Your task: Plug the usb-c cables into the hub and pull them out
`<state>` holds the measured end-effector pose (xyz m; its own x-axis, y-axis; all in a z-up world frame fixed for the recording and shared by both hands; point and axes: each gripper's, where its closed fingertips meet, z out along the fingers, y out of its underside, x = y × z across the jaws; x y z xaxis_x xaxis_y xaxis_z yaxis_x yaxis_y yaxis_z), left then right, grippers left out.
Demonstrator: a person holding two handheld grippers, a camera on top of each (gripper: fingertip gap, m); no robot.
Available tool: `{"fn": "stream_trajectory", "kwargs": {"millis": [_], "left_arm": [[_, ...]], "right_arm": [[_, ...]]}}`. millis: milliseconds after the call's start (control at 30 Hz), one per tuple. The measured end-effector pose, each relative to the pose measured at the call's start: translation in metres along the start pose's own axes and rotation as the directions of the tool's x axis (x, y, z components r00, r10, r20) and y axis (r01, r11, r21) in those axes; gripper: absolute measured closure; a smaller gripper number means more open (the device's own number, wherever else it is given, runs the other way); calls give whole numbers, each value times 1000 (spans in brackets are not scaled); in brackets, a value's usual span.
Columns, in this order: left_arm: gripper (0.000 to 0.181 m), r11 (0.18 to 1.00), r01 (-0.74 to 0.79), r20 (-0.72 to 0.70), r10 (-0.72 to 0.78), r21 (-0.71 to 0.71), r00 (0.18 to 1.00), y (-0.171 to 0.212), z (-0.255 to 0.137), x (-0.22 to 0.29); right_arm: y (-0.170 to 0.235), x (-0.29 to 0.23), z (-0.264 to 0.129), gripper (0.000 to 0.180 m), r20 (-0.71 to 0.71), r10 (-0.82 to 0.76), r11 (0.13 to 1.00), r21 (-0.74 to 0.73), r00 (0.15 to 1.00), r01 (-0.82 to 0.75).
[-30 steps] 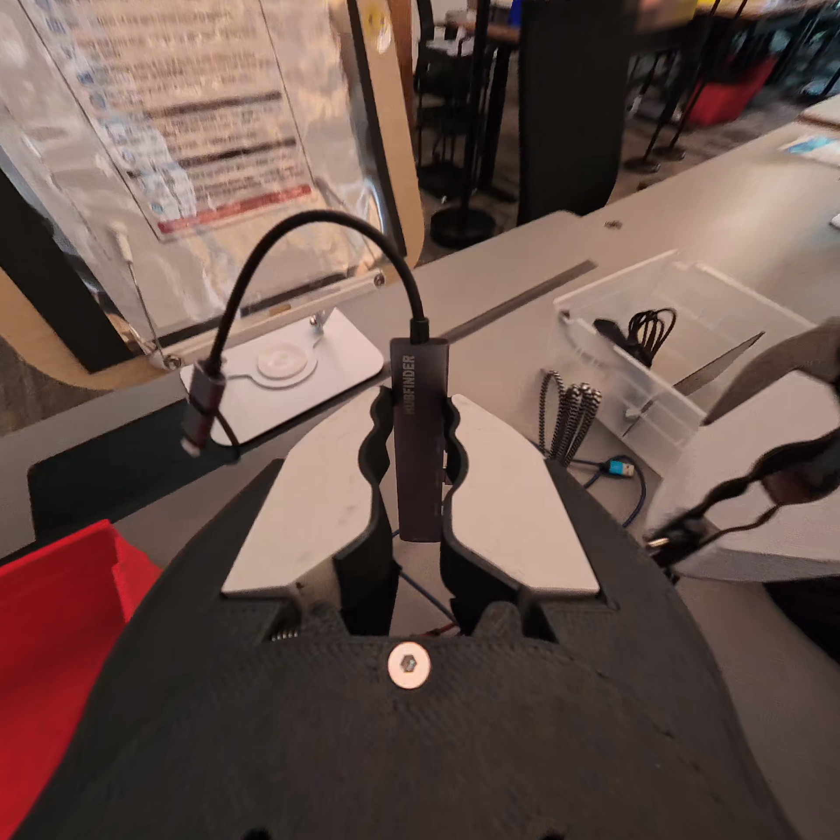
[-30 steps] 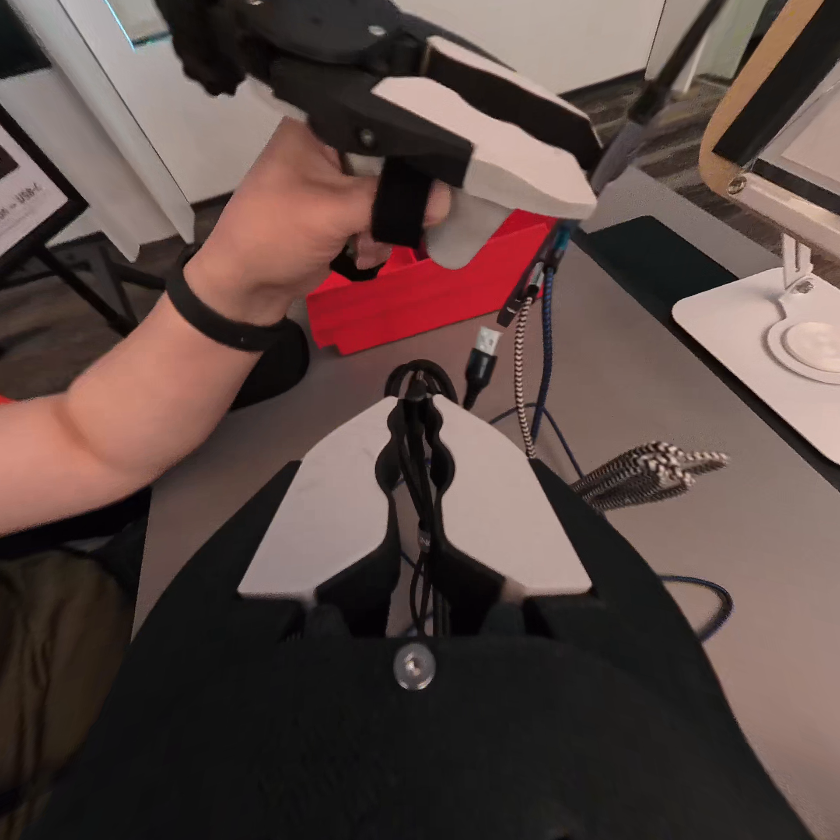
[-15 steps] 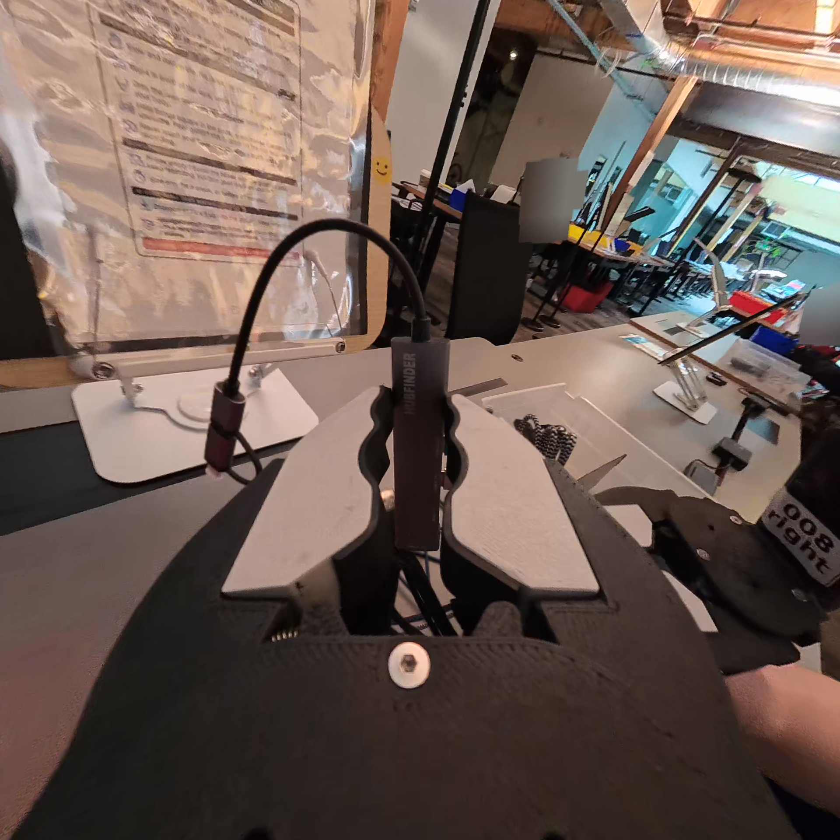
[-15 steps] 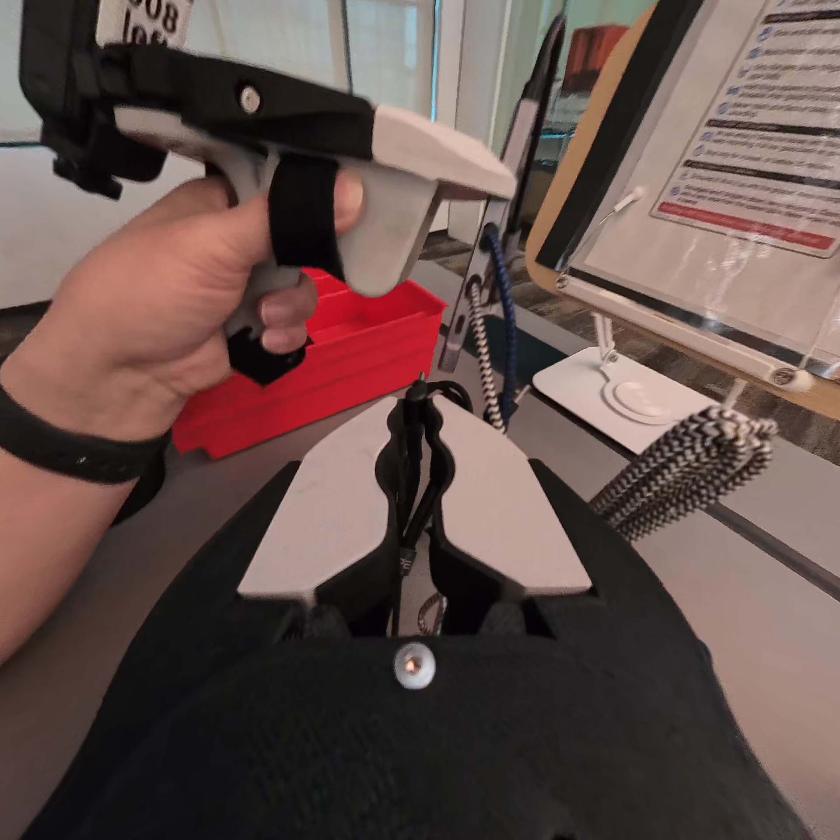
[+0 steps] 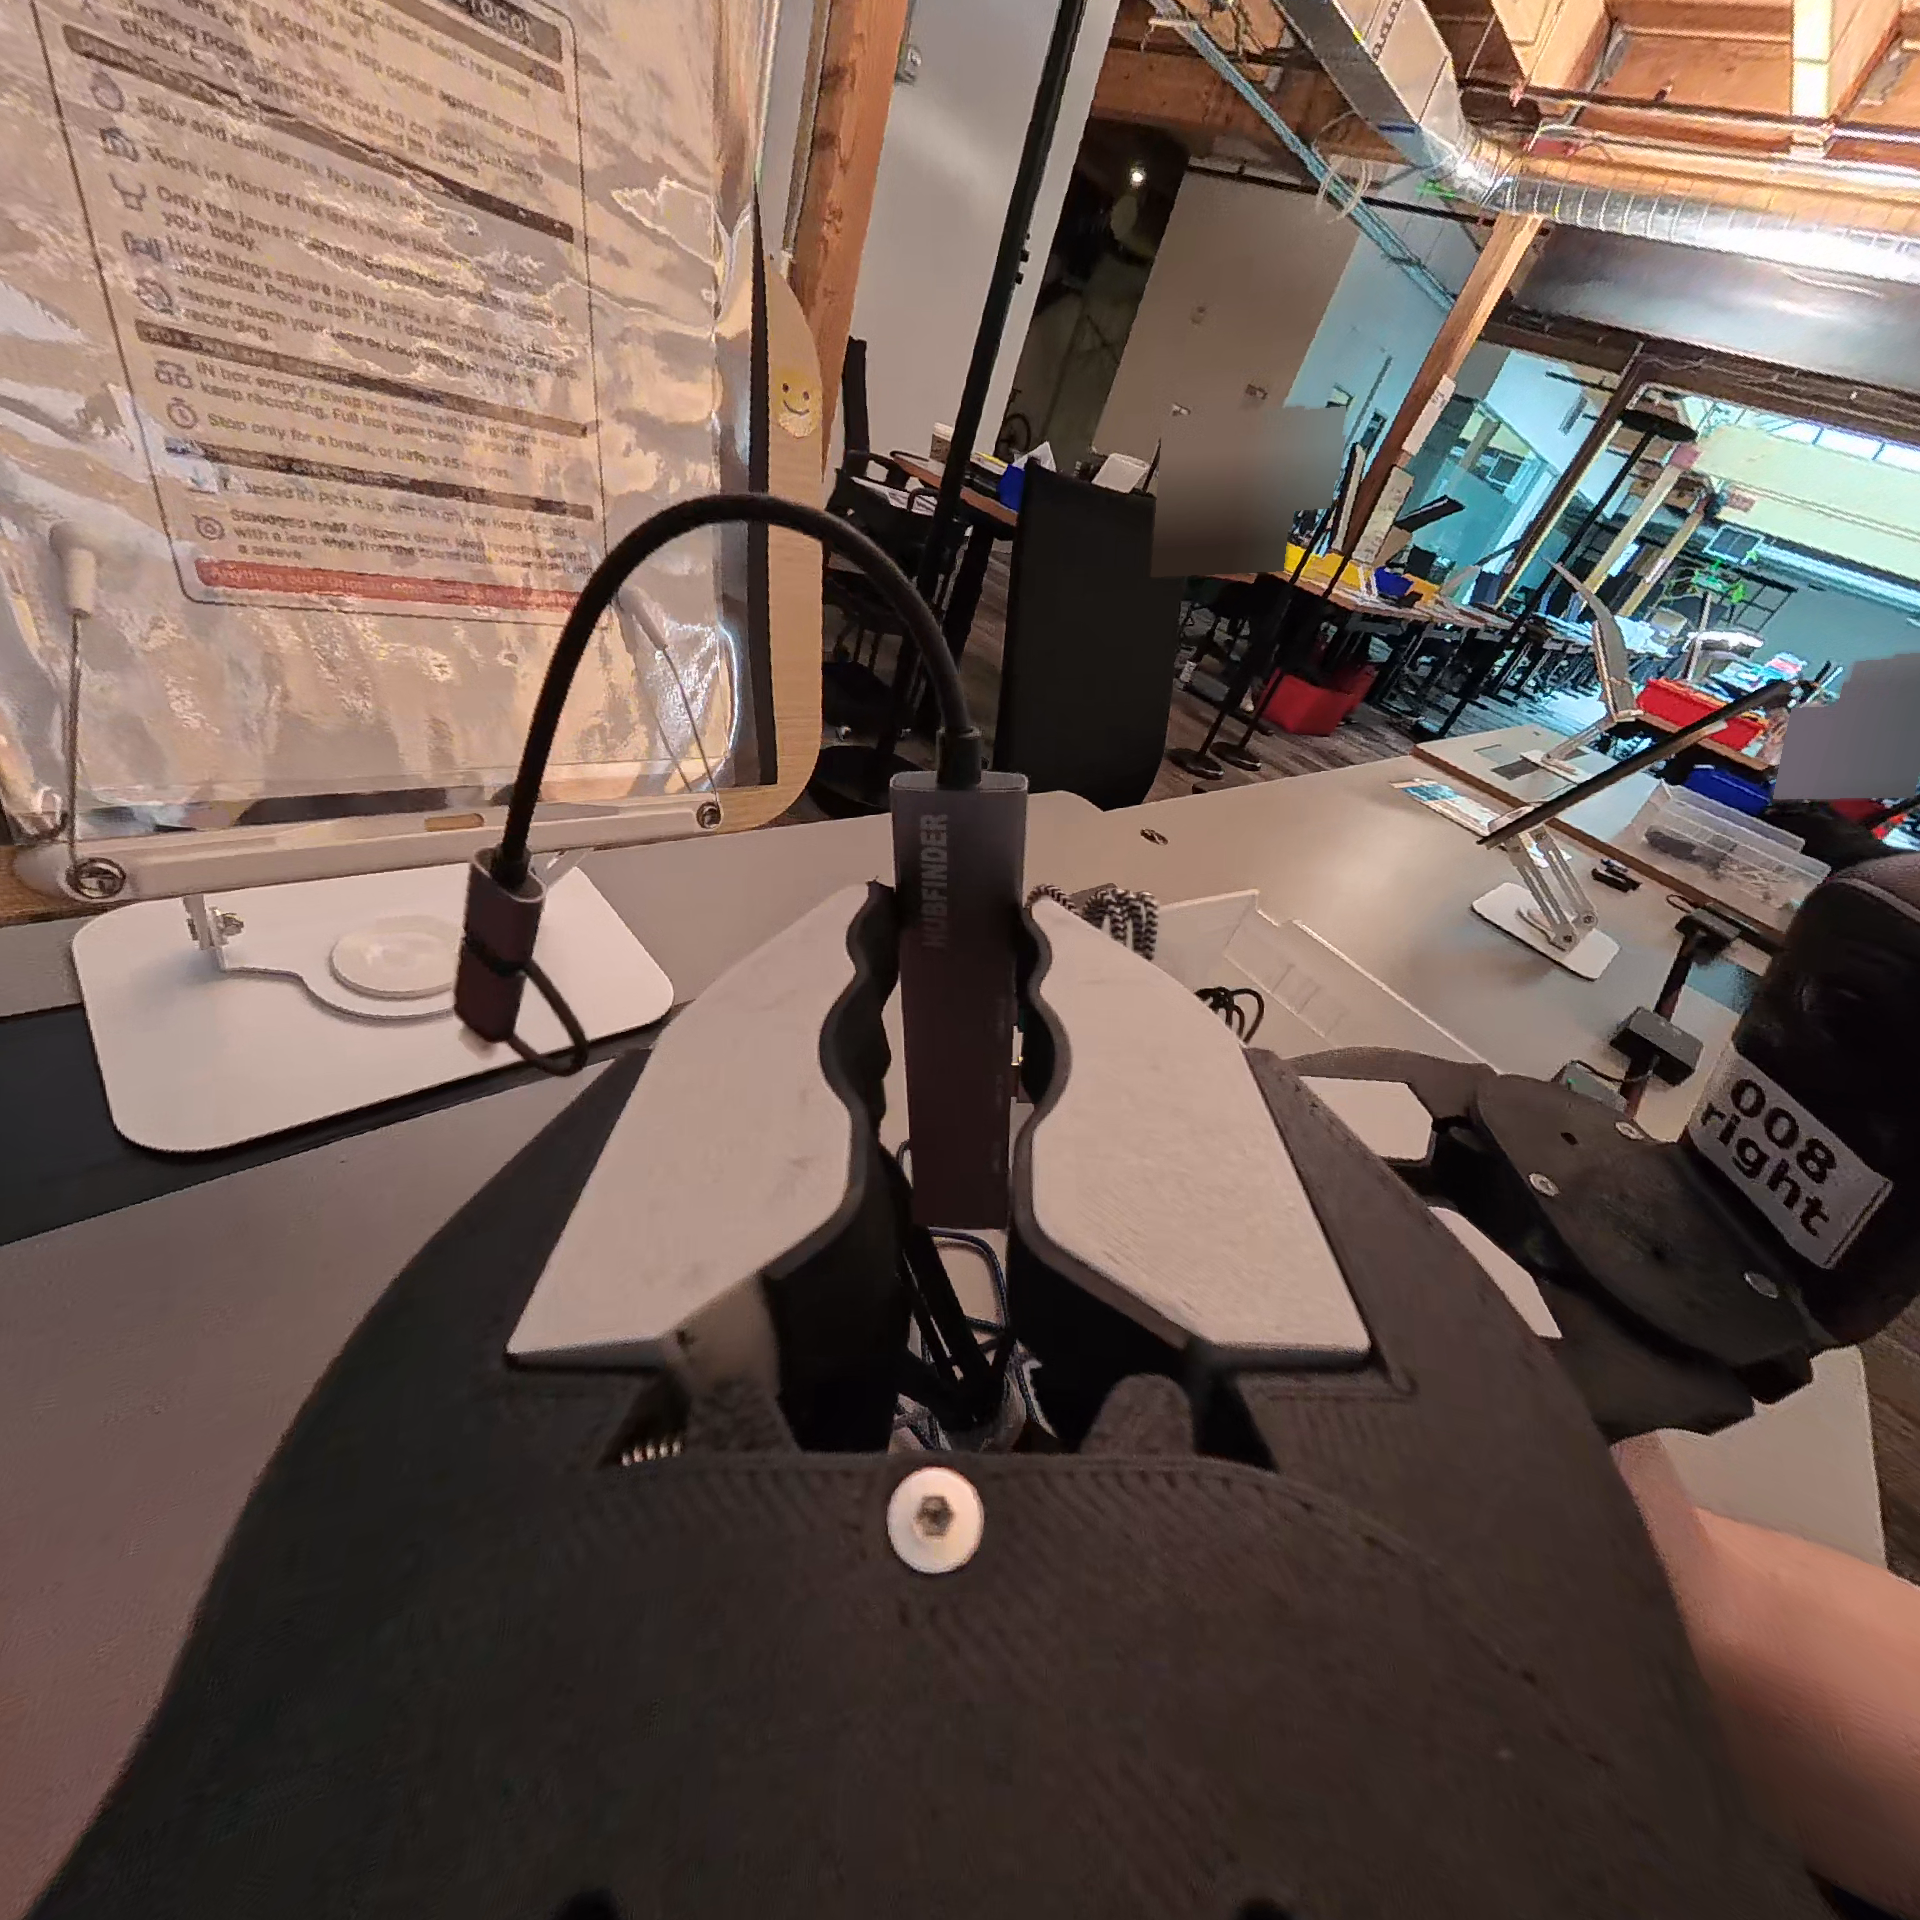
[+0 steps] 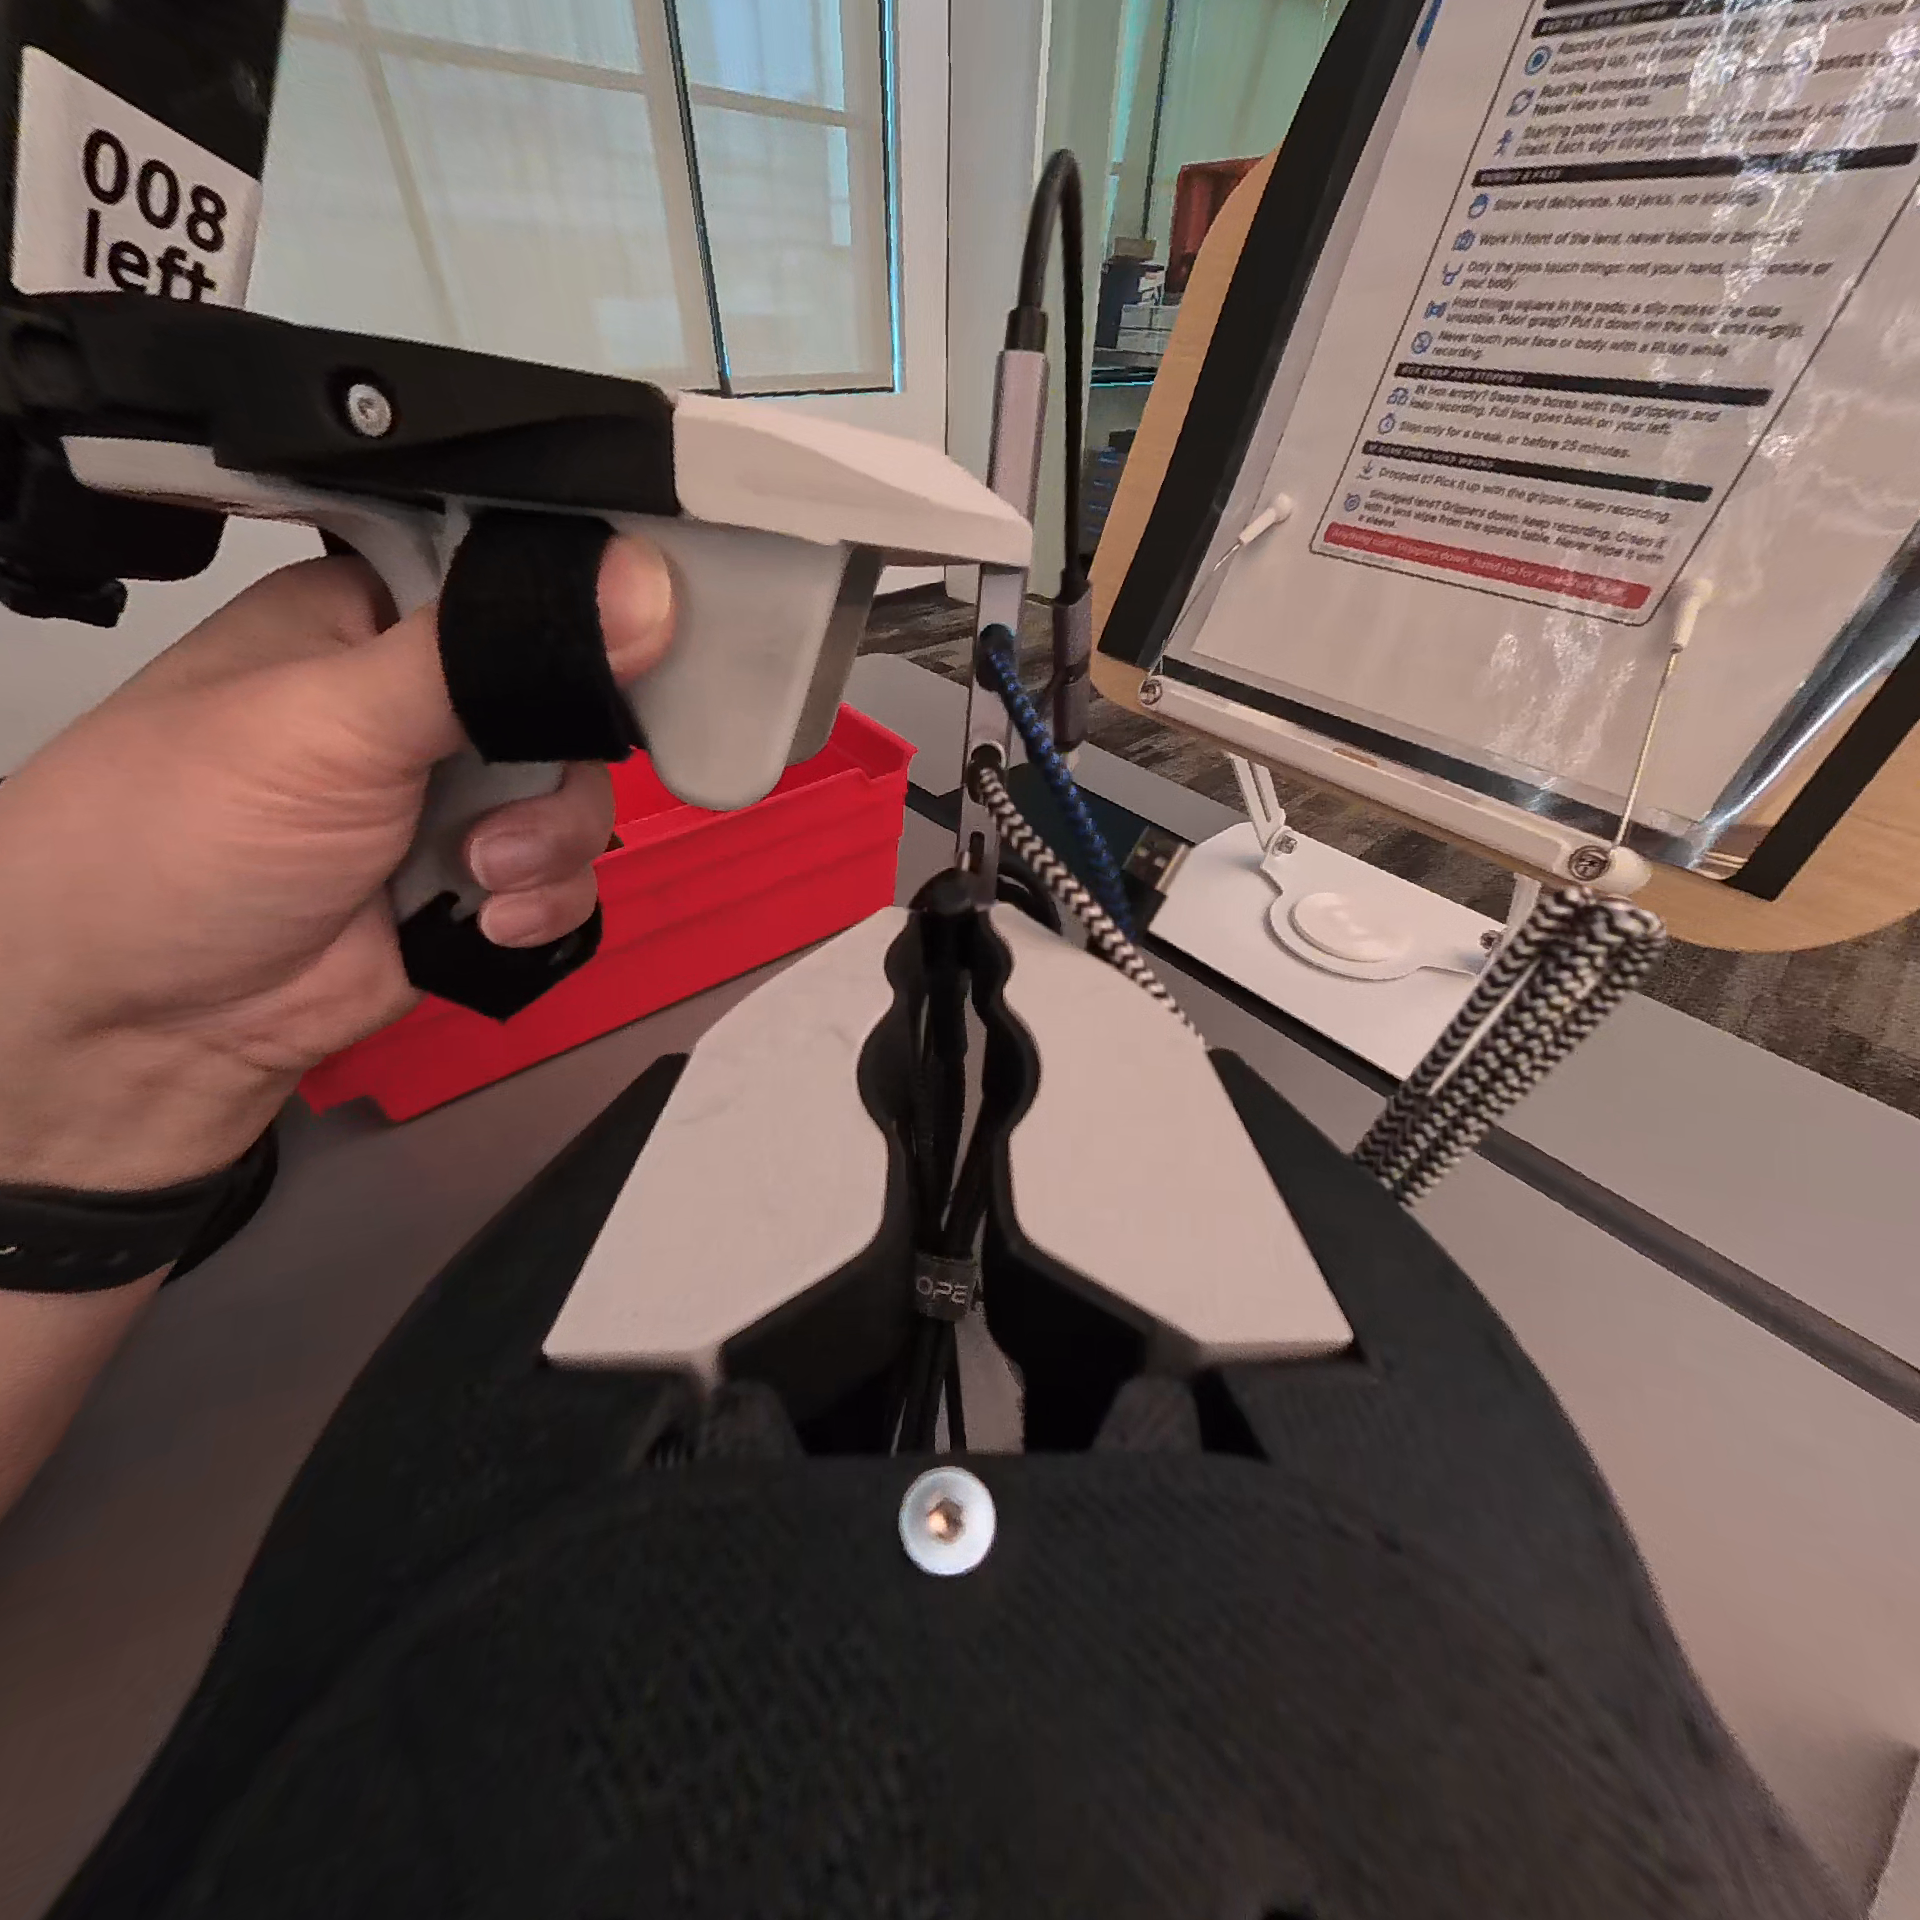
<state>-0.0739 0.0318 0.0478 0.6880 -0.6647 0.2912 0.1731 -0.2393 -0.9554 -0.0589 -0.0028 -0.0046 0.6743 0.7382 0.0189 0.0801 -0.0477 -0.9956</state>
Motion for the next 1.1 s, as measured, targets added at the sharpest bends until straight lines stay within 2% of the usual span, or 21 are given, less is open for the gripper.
{"fn": "stream_trajectory", "kwargs": {"millis": [33,433,900,1000,1100], "left_arm": [[160,1000,-4,2,4,1,1000,0,0,1],[159,997,-75,15,75,-24,997,3,3,11],[159,985,-161,12,162,-61,987,7,5,22],[159,985,-164,8,164,-60,986,4,2,25],[159,983,-174,5,175,-57,985,2,0,30]], "right_arm": [[0,1,0,172,-3,-9,1000,-5,1000,9],[4,9,0,172,-53,-59,997,-53,997,56],[8,13,-3,172,15,-25,992,-127,1000,27],[5,11,-4,172,56,-79,990,-112,995,85],[1,15,-6,172,26,-140,984,-108,990,142]]}}
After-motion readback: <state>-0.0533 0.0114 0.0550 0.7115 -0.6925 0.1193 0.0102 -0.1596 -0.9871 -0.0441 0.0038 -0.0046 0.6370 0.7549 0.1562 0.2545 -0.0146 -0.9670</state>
